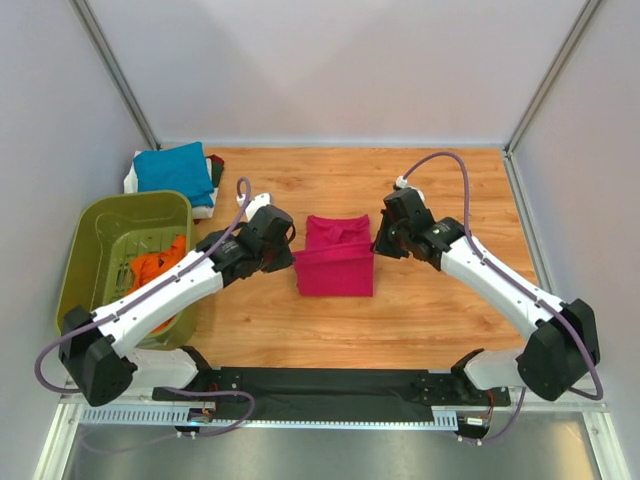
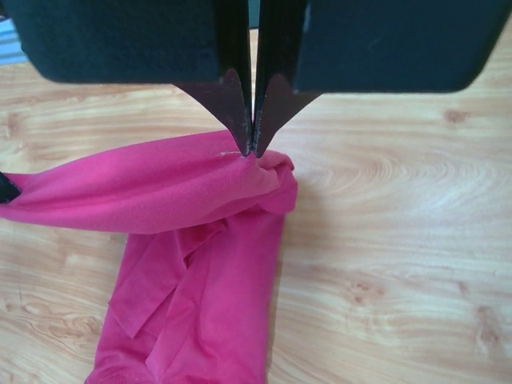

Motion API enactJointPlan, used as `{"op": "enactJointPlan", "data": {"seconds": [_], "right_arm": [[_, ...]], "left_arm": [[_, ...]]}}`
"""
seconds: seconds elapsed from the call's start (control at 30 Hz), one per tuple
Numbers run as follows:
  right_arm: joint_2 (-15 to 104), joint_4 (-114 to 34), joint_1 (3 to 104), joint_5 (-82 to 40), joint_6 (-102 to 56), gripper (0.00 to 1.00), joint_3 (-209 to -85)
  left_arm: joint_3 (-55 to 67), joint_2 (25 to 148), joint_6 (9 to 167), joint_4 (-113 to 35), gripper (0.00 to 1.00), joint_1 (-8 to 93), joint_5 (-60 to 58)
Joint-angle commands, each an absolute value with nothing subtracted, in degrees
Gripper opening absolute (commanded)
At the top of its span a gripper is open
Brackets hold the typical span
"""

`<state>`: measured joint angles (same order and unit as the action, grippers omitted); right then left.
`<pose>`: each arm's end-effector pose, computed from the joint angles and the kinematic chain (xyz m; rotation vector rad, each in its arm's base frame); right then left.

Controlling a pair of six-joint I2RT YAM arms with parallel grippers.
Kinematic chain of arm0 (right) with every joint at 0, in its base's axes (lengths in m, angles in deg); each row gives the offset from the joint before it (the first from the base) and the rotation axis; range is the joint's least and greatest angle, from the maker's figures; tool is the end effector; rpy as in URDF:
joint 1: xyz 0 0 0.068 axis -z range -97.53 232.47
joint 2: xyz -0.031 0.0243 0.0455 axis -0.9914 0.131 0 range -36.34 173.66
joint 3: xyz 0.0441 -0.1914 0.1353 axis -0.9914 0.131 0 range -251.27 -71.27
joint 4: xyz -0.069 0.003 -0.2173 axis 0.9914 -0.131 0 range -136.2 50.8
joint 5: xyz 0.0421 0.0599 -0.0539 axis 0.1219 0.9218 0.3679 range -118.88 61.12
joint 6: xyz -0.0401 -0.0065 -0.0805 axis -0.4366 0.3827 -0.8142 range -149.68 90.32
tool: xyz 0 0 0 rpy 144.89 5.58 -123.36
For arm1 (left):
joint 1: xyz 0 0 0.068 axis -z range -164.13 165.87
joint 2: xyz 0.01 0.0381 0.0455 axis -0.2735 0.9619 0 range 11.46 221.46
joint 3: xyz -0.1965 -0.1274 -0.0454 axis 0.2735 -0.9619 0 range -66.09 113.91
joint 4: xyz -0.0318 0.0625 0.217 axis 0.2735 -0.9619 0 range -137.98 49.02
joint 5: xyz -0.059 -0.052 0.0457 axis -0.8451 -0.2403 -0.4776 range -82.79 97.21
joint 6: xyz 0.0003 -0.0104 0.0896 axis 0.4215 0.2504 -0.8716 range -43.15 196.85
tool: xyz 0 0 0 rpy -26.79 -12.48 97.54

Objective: Fold and stack the t-shirts
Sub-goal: Fold the tshirt

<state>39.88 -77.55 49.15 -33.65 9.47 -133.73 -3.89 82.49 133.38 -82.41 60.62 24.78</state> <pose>0.2356 0.1469 0.2221 0.1647 2.5225 0.4280 0.2003 -0.1642 0.2407 -0.3856 2.4111 -0.4424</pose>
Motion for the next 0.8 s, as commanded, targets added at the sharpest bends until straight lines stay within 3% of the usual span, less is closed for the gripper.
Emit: {"op": "enactJointPlan", "data": {"seconds": [0.0,0.77], "right_arm": [[41.96,-77.96,50.65,-39.86,8.02,0.00,-137.45],[59.62,-71.20,56.45,-37.58,6.18,0.01,-146.41]], "left_arm": [[-1.58,83.79,128.71,-81.94,0.00,58.50,25.58],[5.72,101.19,124.14,-73.68,0.00,51.30,22.07]]}}
